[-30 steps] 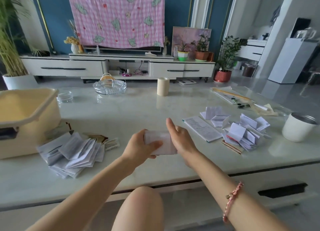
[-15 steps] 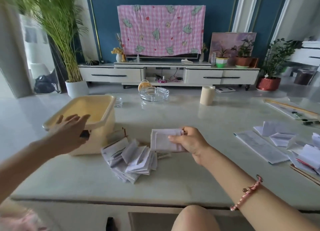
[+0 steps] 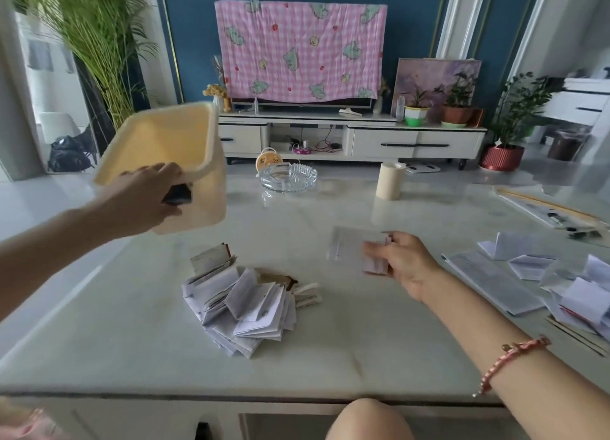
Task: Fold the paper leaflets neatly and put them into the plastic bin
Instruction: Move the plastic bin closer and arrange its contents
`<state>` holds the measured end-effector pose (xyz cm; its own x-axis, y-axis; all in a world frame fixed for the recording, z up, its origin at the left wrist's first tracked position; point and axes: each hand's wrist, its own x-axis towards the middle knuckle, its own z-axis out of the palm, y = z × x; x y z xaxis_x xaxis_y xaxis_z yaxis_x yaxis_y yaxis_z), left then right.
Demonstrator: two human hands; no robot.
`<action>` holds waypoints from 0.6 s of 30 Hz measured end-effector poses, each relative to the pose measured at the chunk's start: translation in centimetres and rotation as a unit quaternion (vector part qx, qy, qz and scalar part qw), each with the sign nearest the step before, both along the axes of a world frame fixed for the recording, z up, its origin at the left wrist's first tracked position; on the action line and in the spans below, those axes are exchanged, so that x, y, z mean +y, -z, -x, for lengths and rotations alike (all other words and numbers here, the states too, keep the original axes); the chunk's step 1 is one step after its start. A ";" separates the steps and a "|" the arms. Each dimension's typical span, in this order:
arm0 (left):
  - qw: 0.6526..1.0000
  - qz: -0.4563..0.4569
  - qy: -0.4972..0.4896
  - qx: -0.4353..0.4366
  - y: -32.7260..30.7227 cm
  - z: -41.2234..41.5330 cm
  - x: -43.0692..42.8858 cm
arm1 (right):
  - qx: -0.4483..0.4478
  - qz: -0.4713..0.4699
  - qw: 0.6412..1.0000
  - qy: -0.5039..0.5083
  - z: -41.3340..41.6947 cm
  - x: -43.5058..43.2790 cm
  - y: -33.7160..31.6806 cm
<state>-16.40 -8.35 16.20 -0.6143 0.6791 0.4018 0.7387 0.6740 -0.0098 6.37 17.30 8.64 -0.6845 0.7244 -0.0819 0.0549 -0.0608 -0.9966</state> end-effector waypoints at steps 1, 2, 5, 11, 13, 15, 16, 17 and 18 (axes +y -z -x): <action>1.000 -0.003 0.019 0.008 -0.8 -1.1 1.5 | 0.008 0.005 1.000 0.015 -0.5 0.7 -0.7; 0.999 0.003 0.039 0.014 -1.4 -2.2 3.1 | 0.016 0.009 0.999 0.035 -1.1 1.6 -1.4; 0.994 0.036 0.102 0.017 -2.1 -6.3 8.0 | 0.049 0.016 0.991 0.120 -2.9 4.5 -4.1; 0.969 0.069 0.235 -0.026 2.0 -15.7 15.1 | 0.089 -0.036 0.964 0.249 -8.0 9.3 -9.6; 0.959 0.089 0.266 -0.029 4.3 -18.8 16.2 | 0.084 -0.039 0.968 0.235 -8.8 9.7 -10.2; 0.951 0.104 0.288 -0.030 6.1 -21.2 16.4 | 0.072 -0.025 0.975 0.208 -8.8 9.4 -10.0; 0.949 0.108 0.296 -0.031 6.8 -22.1 16.4 | 0.065 -0.012 0.979 0.191 -8.7 9.1 -9.7; 0.947 0.104 0.303 -0.036 7.1 -22.8 16.2 | 0.056 -0.002 0.983 0.175 -8.4 8.8 -9.4; 0.943 0.091 0.316 -0.047 7.3 -23.4 16.1 | 0.042 0.004 0.987 0.157 -8.2 8.7 -9.0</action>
